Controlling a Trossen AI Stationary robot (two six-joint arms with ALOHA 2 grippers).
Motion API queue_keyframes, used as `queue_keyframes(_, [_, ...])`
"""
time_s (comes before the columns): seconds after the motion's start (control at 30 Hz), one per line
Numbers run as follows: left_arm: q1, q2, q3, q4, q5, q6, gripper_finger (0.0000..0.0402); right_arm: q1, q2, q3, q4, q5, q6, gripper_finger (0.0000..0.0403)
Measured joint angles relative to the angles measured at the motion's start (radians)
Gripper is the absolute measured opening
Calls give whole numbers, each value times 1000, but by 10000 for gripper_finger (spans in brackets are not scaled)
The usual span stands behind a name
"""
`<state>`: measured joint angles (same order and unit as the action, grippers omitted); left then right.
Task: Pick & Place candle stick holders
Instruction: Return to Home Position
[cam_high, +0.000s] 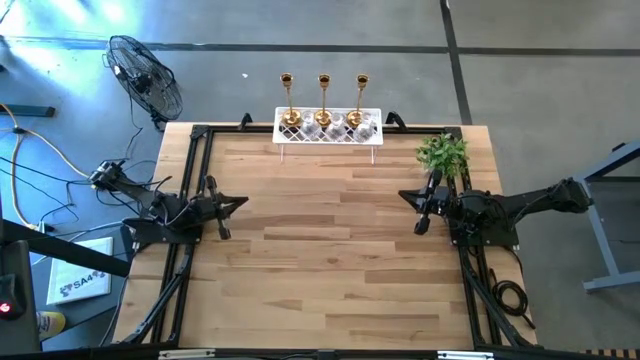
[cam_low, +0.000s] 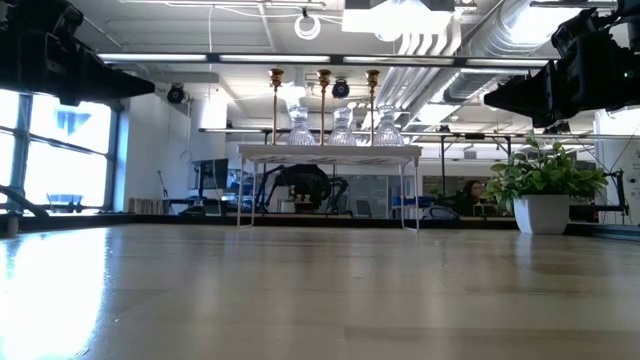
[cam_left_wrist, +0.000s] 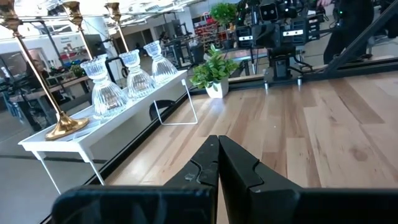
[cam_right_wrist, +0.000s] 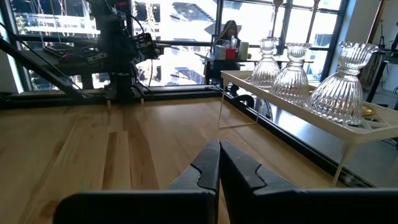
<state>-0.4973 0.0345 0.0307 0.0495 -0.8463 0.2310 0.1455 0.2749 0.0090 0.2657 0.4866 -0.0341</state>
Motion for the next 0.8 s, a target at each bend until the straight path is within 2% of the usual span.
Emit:
queue_keyframes(0.33, [0, 0, 0, 0, 0, 0, 0, 0, 0, 0, 84, 0, 158, 7])
queue_keyframes(0.8, [0, 0, 1, 0, 1, 0, 0, 0, 0, 0, 83, 1, 52, 6])
